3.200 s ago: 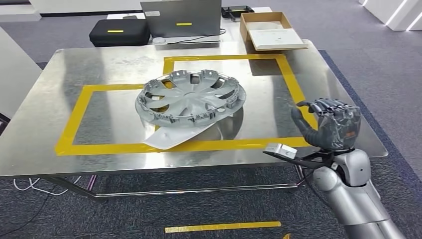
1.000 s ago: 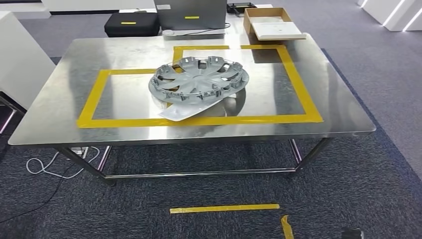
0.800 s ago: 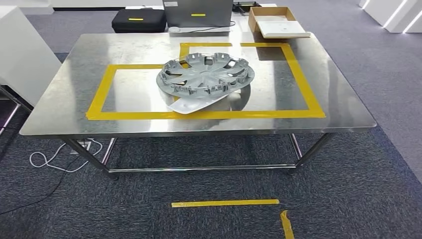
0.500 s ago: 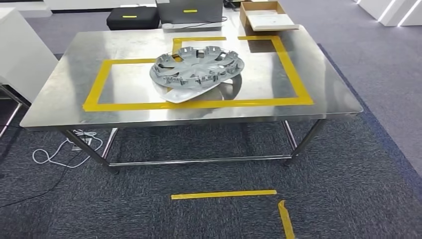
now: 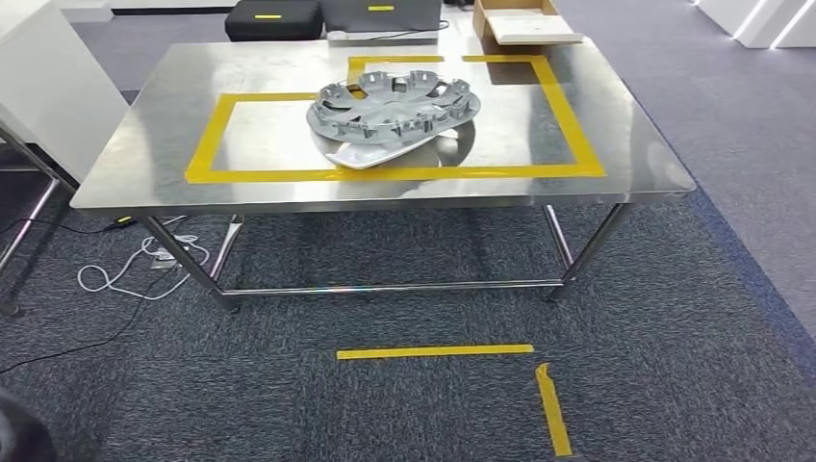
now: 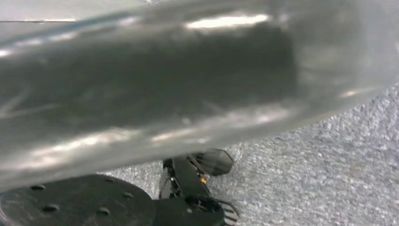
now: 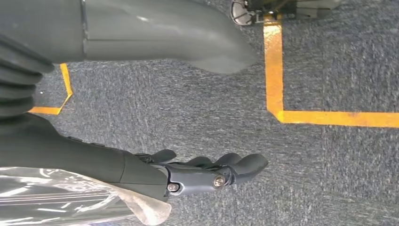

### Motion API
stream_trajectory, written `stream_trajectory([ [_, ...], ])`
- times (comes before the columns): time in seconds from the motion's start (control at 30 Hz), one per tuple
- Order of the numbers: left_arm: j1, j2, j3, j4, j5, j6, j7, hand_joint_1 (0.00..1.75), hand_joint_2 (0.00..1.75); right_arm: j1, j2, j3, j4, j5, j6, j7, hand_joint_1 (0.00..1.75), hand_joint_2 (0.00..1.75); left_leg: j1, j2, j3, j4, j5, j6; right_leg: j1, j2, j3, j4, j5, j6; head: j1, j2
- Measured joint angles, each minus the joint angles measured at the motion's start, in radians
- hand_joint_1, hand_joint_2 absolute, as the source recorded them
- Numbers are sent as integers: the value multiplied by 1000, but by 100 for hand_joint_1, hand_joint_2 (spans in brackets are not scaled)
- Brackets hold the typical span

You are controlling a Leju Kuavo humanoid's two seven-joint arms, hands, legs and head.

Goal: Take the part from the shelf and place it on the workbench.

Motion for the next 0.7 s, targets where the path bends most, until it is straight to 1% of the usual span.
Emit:
stream_trajectory([
  [0.03, 1, -1, 0, 0, 0, 3, 1, 0, 0, 2, -1, 2, 1, 1, -2, 4, 0, 175, 0, 2, -9, -1, 9, 9, -2, 2, -6, 6, -9, 6, 0, 0],
  [0.07, 3, -2, 0, 0, 0, 7, 5, 0, 0, 4, -1, 4, 3, -1, -2, 12, 0, 175, 1, 5, -20, -2, 20, 19, -3, 5, -17, 26, -37, 11, 1, 0],
  [0.1, 4, -5, 0, 0, -3, 11, 8, 0, 0, 6, -2, 5, 4, -7, -1, 24, 0, 175, 2, 8, -34, -4, 32, 26, -5, 8, -33, 65, -83, 15, 3, 0],
  [0.13, 6, -7, 0, 0, -8, 12, 12, 0, 0, 8, -2, 5, 5, -18, 5, 36, 0, 175, 0, 9, -48, -3, 43, 31, -5, 10, -50, 120, -137, 18, 4, 0],
  [0.17, 8, -10, 0, -1, -16, 10, 12, 0, 0, 9, -2, 3, 5, -35, 19, 45, 0, 131, -1, 9, -64, -2, 55, 34, -5, 12, -65, 184, -183, 19, 5, 0],
  [0.2, 11, -12, 0, -2, -24, 3, 8, 0, 0, 10, -2, -1, 5, -55, 38, 49, 0, 87, -3, 10, -80, -1, 68, 34, -5, 12, -73, 241, -207, 21, 5, 0],
  [0.23, 14, -15, 0, -3, -33, -7, 1, 0, 0, 11, -1, -9, 6, -75, 64, 50, 0, 44, -5, 11, -97, 2, 80, 34, -4, 12, -68, 274, -205, 21, 5, 0],
  [0.27, 16, -16, -1, -5, -40, -18, -11, 0, 0, 13, 0, -18, 5, -93, 90, 47, 0, 0, -6, 12, -115, 5, 92, 33, -4, 13, -48, 277, -181, 20, 5, 0],
  [0.3, 18, -17, -2, -6, -46, -29, -24, 0, 0, 15, 2, -28, 4, -105, 113, 41, 0, 0, -7, 12, -131, 8, 102, 31, -4, 13, -10, 244, -148, 18, 5, 0],
  [0.33, 19, -17, -3, -8, -51, -37, -38, 0, 0, 17, 5, -36, 0, -112, 131, 33, 0, 0, -7, 12, -144, 11, 113, 28, -4, 12, 44, 182, -124, 14, 5, 0],
  [0.37, 20, -18, -4, -10, -55, -41, -50, 0, 0, 19, 9, -41, -5, -116, 145, 21, 0, 0, -9, 12, -154, 16, 121, 24, -3, 13, 108, 101, -115, 11, 5, 0],
  [0.4, 20, -19, -5, -11, -60, -39, -58, 0, 0, 20, 13, -45, -10, -118, 159, 8, 0, 0, -11, 12, -162, 20, 130, 19, -3, 13, 158, 26, -122, 7, 5, 0],
  [0.43, 19, -20, -5, -13, -64, -34, -63, 0, 0, 21, 17, -49, -17, -119, 171, -3, 0, 0, -12, 13, -166, 23, 139, 14, -1, 14, 191, -26, -135, 2, 5, 0],
  [0.47, 19, -20, -6, -14, -69, -27, -66, 0, 0, 22, 22, -54, -23, -122, 181, -12, 0, 0, -13, 14, -171, 24, 148, 8, 1, 14, 204, -53, -142, -3, 5, 0],
  [0.5, 19, -21, -6, -15, -72, -20, -67, 0, 0, 25, 26, -60, -28, -125, 190, -17, 0, 0, -12, 13, -175, 24, 157, 3, 0, 13, 197, -60, -141, -10, 5, 0],
  [0.53, 20, -21, -6, -16, -74, -17, -67, 0, 0, 28, 31, -66, -33, -127, 195, -19, 0, 0, -10, 12, -180, 27, 154, -3, 0, 11, 187, -58, -132, -17, 5, 0],
  [0.57, 22, -22, -6, -16, -76, -15, -68, 0, 0, 31, 34, -71, -38, -129, 199, -20, 0, 0, -8, 10, -186, 41, 131, -9, -1, 8, 177, -58, -121, -25, 4, 0],
  [0.6, 24, -22, -6, -17, -76, -13, -69, 0, 0, 34, 37, -75, -42, -131, 201, -21, 0, 0, -6, 8, -195, 74, 88, -16, -3, 5, 164, -58, -109, -32, 2, 0],
  [0.63, 25, -23, -6, -17, -77, -12, -69, 0, 0, 35, 38, -77, -46, -132, 202, -21, 0, 0, -4, 7, -205, 127, 32, -22, -2, 4, 151, -58, -99, -36, 0, 0],
  [0.67, 26, -23, -6, -17, -77, -12, -70, 0, 0, 37, 39, -80, -49, -134, 203, -22, 0, 0, -3, 7, -214, 192, -18, -26, -2, 3, 138, -57, -90, -39, -1, 0],
  [0.7, 25, -23, -6, -17, -77, -13, -71, 0, 0, 39, 41, -83, -52, -138, 206, -24, 0, 0, -2, 6, -220, 254, -47, -30, -1, 3, 125, -56, -81, -39, -1, 0],
])
